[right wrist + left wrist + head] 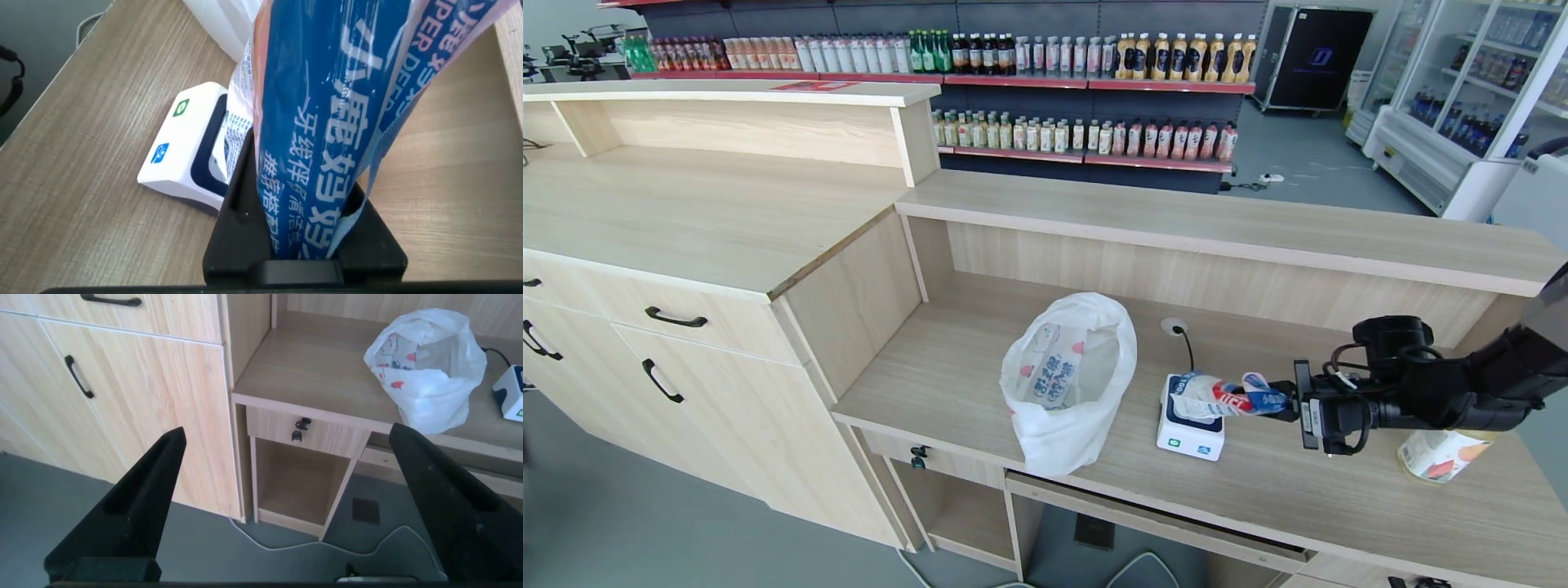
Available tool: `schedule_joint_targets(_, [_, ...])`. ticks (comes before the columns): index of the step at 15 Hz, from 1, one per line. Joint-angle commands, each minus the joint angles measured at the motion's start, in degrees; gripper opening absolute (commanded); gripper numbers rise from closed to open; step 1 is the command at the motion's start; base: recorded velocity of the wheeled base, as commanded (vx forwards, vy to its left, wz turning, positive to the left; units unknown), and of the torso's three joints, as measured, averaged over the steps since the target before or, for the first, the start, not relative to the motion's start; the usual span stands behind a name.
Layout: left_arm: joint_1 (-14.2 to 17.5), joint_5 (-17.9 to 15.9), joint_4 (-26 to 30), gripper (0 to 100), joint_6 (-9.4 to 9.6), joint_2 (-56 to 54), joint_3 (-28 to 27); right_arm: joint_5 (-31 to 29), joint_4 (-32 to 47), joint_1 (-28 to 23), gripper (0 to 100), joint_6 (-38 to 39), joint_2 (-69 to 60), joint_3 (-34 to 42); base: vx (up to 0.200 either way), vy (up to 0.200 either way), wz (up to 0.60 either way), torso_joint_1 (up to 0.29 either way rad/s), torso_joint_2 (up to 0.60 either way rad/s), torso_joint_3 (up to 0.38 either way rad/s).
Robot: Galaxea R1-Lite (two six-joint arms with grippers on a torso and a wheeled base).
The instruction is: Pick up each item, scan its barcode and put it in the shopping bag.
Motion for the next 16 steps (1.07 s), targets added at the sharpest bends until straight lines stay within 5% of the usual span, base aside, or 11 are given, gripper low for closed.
schedule_joint_targets(1, [0.0,0.0,0.0,100,0.00,0.0,0.0,0.0,0.0,0.6,0,0.0,1.9,-1.7,0.000,0.000,0.00,0.000,0.00,0.000])
schedule_joint_targets(16, [0.0,0.0,0.0,100,0.00,0.0,0.0,0.0,-7.7,4.6,0,9.2,7.0,-5.0,0.000,0.000,0.00,0.000,0.00,0.000])
